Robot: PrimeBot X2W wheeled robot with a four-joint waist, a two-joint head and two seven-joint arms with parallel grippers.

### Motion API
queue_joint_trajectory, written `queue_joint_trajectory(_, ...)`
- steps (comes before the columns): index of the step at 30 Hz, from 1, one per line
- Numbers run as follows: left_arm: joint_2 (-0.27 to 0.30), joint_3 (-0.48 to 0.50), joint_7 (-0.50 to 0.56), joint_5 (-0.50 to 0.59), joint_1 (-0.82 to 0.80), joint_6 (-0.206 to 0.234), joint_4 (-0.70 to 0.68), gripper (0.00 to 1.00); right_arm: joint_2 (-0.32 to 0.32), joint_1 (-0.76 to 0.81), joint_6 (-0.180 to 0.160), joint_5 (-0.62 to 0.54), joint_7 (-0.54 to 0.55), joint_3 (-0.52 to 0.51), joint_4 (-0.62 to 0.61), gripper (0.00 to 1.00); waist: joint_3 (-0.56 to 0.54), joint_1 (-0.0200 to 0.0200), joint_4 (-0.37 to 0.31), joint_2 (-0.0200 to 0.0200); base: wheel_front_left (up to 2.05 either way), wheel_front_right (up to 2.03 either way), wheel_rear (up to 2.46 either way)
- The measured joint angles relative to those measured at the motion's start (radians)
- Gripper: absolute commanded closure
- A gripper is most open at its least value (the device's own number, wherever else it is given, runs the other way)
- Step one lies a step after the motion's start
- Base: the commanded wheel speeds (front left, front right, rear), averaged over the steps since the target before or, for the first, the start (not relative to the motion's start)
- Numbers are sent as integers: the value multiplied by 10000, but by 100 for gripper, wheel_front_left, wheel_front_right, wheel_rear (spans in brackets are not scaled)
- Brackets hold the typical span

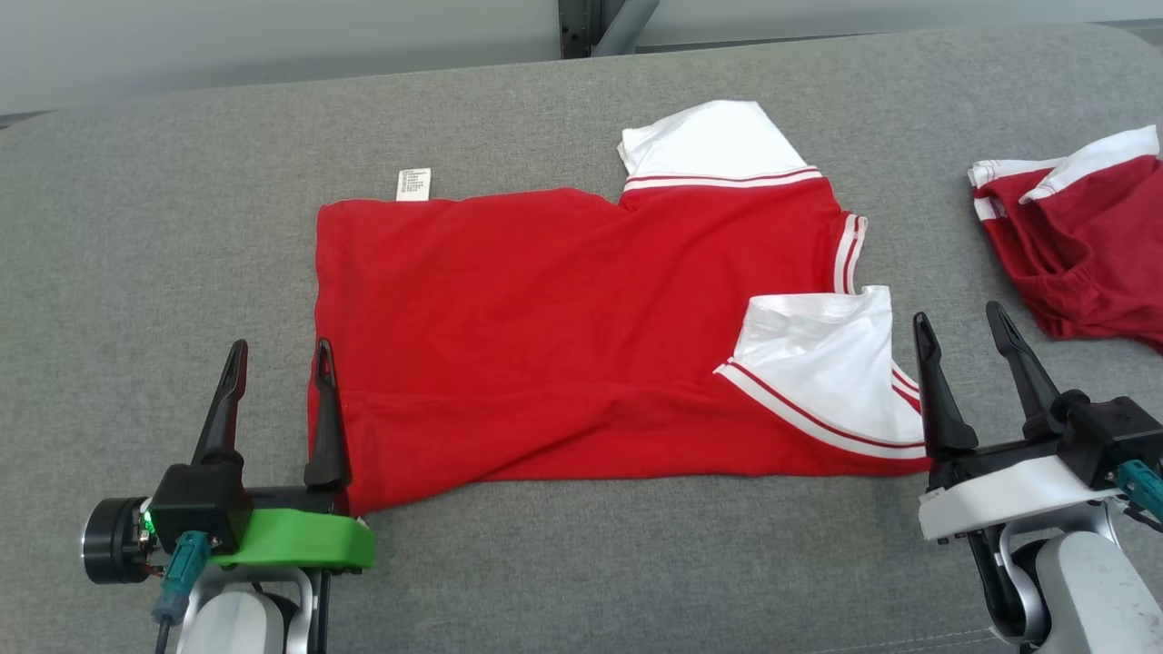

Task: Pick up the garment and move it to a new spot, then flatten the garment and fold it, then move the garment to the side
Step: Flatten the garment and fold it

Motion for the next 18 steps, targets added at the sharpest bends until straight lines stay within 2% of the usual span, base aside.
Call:
queue_joint_trajectory(10,-65,44,-4,81,-89,-299,560,0,77,-2,2,115,0,6,73,0,41,0,4,0,0,0,0)
queue_joint_trajectory(18,-111,-50,73,-341,-357,-731,2033,0,174,99,0,353,0,213,1179,0,376,0,-63,0,0,0,0)
